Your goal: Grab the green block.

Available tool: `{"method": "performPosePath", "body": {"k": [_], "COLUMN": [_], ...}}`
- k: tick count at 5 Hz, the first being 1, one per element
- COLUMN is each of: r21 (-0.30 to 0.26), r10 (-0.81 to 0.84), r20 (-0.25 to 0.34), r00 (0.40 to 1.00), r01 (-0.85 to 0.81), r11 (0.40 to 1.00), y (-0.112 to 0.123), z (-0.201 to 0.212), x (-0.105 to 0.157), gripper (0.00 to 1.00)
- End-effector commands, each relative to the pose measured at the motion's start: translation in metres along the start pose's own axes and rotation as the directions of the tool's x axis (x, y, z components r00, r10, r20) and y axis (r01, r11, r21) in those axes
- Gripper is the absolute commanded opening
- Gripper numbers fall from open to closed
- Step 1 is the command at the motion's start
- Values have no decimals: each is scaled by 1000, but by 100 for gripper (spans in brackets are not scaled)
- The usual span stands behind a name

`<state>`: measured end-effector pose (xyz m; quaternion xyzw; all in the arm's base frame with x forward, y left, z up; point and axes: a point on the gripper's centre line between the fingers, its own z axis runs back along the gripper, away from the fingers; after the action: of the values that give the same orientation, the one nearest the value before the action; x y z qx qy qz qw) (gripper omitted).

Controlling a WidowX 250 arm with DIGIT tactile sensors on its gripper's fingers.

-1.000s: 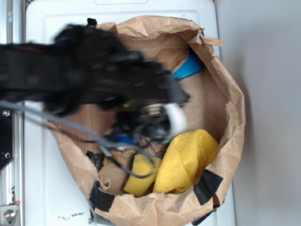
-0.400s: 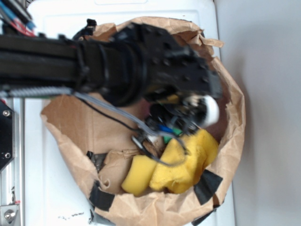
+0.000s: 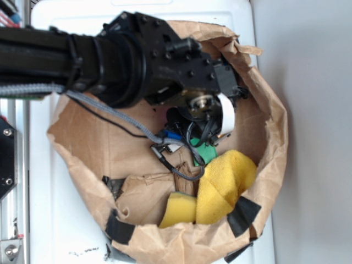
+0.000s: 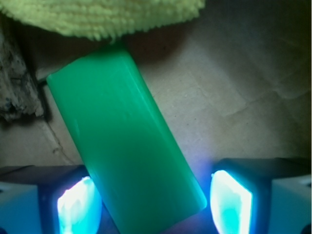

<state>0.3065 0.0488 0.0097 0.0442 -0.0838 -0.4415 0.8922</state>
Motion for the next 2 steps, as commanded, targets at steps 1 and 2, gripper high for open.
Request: {"method": "performPosePath", "body": {"k": [1,2], "r21": [-81,-164], "r10": [80,109], "r20": [35,84], "r00": [996,990], "r01": [-77,-94], "r11": [994,982], "y": [8,1], "z": [22,71], "x": [1,2], "gripper": [0,0]}}
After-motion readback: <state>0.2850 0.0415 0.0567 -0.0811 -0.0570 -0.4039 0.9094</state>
